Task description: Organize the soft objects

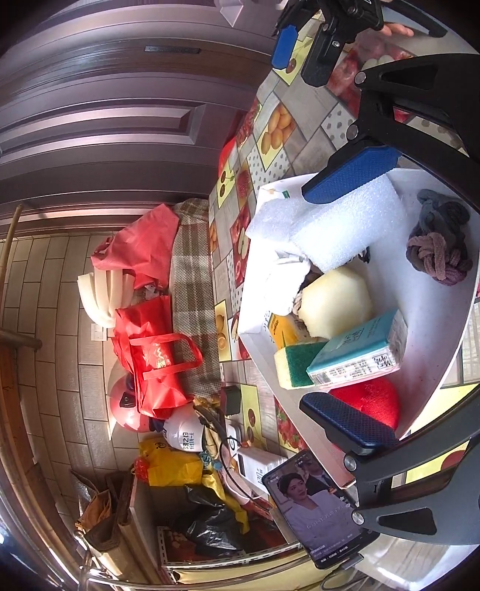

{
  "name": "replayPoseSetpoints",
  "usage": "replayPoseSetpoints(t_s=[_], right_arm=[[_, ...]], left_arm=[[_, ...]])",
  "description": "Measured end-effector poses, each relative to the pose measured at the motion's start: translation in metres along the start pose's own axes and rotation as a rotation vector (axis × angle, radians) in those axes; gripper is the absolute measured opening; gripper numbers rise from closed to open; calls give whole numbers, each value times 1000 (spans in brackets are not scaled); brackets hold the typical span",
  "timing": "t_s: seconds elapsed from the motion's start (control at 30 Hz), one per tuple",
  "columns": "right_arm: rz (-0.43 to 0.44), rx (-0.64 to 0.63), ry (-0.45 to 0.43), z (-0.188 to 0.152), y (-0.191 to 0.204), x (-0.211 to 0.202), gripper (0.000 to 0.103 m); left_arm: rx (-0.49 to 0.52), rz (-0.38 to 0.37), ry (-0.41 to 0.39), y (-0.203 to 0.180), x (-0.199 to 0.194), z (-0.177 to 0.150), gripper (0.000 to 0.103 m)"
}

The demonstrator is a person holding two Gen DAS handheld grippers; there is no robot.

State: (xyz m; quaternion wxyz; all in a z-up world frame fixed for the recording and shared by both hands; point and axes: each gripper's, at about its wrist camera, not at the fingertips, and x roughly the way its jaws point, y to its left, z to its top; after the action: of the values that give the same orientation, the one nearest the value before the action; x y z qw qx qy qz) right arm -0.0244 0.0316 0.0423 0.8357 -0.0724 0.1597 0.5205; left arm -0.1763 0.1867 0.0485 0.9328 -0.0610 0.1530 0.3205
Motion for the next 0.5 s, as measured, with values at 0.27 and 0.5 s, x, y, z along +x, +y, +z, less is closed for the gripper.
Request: replayPoseSetpoints(t_s=[0.27, 0.5], right_arm=[[-97, 80, -205, -1, -23, -59, 103], [-243, 19, -259, -13, -21, -95, 103]], left_arm=[[1, -34, 15, -19, -17, -6, 103], [90, -50, 5, -60, -43, -12, 103]])
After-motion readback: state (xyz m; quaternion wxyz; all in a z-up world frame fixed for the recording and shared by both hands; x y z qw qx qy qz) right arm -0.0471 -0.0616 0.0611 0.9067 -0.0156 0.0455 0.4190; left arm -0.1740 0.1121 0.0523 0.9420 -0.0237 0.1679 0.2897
